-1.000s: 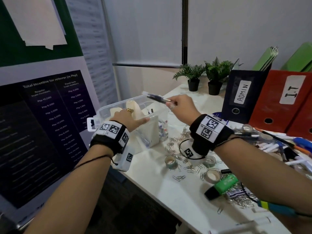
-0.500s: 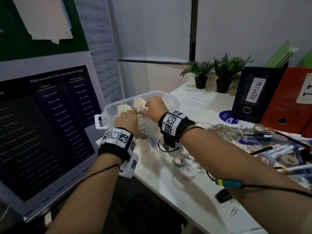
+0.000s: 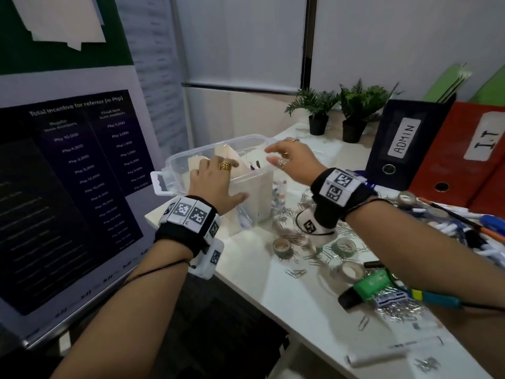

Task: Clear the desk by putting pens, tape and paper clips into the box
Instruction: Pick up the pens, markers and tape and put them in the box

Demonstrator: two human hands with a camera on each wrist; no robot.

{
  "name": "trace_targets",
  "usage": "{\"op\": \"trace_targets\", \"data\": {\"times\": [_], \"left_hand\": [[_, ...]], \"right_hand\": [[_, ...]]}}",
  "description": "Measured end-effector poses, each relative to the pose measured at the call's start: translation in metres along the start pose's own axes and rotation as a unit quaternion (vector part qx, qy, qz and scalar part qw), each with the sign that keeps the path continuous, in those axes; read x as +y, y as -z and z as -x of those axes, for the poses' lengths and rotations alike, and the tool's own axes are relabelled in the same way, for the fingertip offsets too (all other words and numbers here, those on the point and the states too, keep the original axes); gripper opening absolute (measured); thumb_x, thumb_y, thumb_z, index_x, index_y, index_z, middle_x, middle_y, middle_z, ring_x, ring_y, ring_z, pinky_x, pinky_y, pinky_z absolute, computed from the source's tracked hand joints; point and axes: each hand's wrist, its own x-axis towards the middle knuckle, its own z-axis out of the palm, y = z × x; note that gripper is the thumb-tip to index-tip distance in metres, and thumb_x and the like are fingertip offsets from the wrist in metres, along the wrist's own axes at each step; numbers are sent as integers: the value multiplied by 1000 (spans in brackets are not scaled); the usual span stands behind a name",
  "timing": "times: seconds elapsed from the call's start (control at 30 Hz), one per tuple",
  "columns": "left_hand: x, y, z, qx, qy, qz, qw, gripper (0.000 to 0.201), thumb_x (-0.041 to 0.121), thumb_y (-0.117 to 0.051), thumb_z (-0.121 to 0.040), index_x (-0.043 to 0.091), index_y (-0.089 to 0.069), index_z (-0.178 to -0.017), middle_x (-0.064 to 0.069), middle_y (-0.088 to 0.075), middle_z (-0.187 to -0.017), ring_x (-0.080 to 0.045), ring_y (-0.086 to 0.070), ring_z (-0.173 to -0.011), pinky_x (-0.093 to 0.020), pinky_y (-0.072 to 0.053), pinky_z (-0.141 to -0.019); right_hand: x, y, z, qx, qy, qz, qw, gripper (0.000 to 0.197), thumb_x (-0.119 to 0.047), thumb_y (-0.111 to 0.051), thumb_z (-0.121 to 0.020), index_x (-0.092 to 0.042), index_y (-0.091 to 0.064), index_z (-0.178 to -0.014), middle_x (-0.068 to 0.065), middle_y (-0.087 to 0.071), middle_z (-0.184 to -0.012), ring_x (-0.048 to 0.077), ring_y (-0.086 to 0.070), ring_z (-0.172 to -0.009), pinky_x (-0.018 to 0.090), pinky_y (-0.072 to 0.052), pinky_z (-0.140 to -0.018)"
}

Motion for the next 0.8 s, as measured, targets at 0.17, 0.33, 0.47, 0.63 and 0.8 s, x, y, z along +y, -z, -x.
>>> {"op": "trace_targets", "data": {"times": [0.17,0.33,0.47,0.63,0.8], "left_hand": [[41,5,8,108,-104,24,988,53,36,-63,-82,25,-46,-131,-4,-35,-141,-27,-30,-130,-39,-30,-104],[95,-24,-4,-60,-180,77,979,33,18,-57,-90,25,-56,-122,-2,-43,-131,-20,-42,-121,-34,-38,-104],[113,-56,-22,-219,-157,58,961,34,8,-54,-92,21,-57,-123,-7,-46,-129,-25,-52,-117,-36,-39,-104],[138,-71,-46,-283,-133,11,950,37,12,-54,-93,17,-53,-130,-8,-45,-134,-27,-49,-123,-40,-33,-108],[182,-109,-90,-324,-122,-33,937,50,17,-72,-79,12,-55,-126,-10,-59,-123,-29,-59,-112,-41,-50,-93]], "right_hand": [[57,43,28,-44,-106,128,985,25,-13,-60,-90,-7,-65,-113,12,-64,-113,26,-59,-105,29,-43,-91],[108,63,67,-162,-218,210,939,28,-7,-61,-87,-8,-66,-115,10,-65,-119,23,-58,-113,24,-43,-91],[127,52,77,-225,-223,259,913,36,-17,-68,-84,-14,-64,-119,6,-60,-127,22,-55,-118,25,-42,-93],[131,34,55,-188,-204,257,926,37,-1,-56,-87,-13,-63,-122,9,-57,-130,24,-53,-120,29,-41,-101],[145,16,39,-233,-214,287,904,33,-22,-76,-75,-20,-69,-107,8,-68,-114,26,-64,-101,32,-52,-90]]}}
